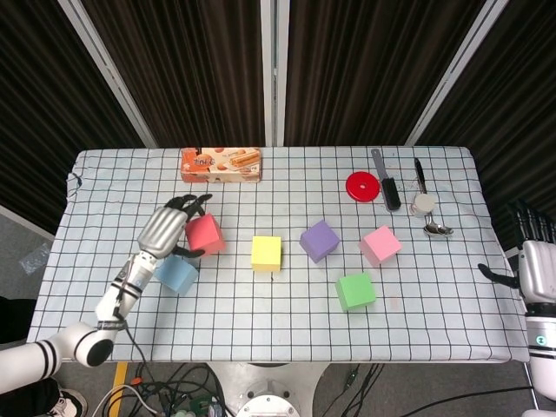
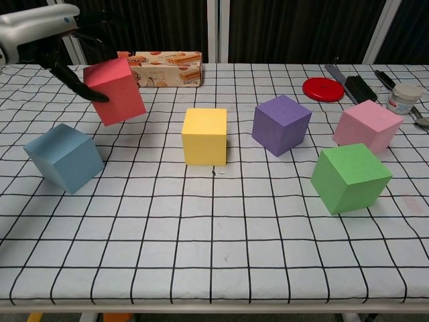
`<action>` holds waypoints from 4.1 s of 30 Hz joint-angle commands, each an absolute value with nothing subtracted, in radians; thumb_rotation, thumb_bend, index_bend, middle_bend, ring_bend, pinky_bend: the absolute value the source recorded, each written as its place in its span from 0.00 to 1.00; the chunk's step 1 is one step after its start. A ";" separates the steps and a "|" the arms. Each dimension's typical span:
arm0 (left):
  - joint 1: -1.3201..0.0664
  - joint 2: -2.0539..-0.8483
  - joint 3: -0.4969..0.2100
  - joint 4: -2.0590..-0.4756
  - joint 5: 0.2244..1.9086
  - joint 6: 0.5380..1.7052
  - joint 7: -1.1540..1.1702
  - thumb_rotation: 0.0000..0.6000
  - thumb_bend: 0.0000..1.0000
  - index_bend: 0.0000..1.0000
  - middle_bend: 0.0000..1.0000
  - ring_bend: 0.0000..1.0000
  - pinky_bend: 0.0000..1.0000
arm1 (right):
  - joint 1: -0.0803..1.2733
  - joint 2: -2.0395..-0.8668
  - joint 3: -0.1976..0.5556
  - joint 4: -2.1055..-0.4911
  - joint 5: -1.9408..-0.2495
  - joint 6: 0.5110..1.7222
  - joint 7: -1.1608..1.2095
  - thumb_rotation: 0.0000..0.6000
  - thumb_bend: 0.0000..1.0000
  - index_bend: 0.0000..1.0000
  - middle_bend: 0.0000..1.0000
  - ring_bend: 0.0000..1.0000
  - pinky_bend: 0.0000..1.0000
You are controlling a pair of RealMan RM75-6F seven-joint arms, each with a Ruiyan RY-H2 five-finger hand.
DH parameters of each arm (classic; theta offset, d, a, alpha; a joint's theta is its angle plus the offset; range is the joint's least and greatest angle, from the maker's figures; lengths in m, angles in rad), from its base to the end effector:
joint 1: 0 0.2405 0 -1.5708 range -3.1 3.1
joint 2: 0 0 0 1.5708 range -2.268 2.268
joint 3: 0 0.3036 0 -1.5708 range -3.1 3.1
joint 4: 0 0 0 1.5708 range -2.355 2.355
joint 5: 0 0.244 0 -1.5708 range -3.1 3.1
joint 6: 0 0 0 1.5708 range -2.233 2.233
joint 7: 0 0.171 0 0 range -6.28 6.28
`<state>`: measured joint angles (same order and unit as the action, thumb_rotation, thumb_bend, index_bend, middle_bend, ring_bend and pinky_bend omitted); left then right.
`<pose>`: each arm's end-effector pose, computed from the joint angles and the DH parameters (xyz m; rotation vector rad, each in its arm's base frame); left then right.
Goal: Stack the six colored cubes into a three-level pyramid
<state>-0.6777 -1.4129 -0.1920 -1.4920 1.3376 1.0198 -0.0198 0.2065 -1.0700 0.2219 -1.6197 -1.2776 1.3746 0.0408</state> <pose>-0.1892 0.4117 0.0046 -1.7956 -1.0115 -1.1733 -0.3573 -0.2977 0.1949 1.2160 -0.8986 0.9769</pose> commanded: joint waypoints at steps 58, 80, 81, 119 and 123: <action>-0.836 -1.719 -0.089 -1.036 1.551 1.005 -0.227 1.00 0.09 0.09 0.51 0.14 0.19 | 0.180 -1.116 0.212 -1.530 -1.250 1.359 0.085 1.00 0.04 0.00 0.00 0.00 0.00; -0.846 -1.718 -0.085 -1.051 1.535 0.993 -0.266 1.00 0.09 0.09 0.51 0.15 0.19 | 0.175 -1.125 0.210 -1.508 -1.254 1.351 0.108 1.00 0.04 0.00 0.00 0.00 0.00; -0.846 -1.720 -0.085 -1.049 1.534 0.993 -0.266 1.00 0.09 0.09 0.51 0.15 0.19 | 0.175 -1.125 0.210 -1.508 -1.254 1.350 0.107 1.00 0.04 0.00 0.00 0.00 0.00; -0.764 -1.536 -0.042 -1.297 1.493 1.019 -0.181 1.00 0.00 0.07 0.09 0.04 0.12 | 0.246 -1.086 0.207 -1.552 -1.305 1.269 0.015 1.00 0.05 0.00 0.00 0.00 0.00; -0.678 -1.409 -0.027 -1.434 1.451 1.097 -0.104 1.00 0.00 0.07 0.09 0.03 0.12 | 0.329 -1.051 0.210 -1.586 -1.363 1.181 -0.025 1.00 0.04 0.00 0.00 0.00 0.00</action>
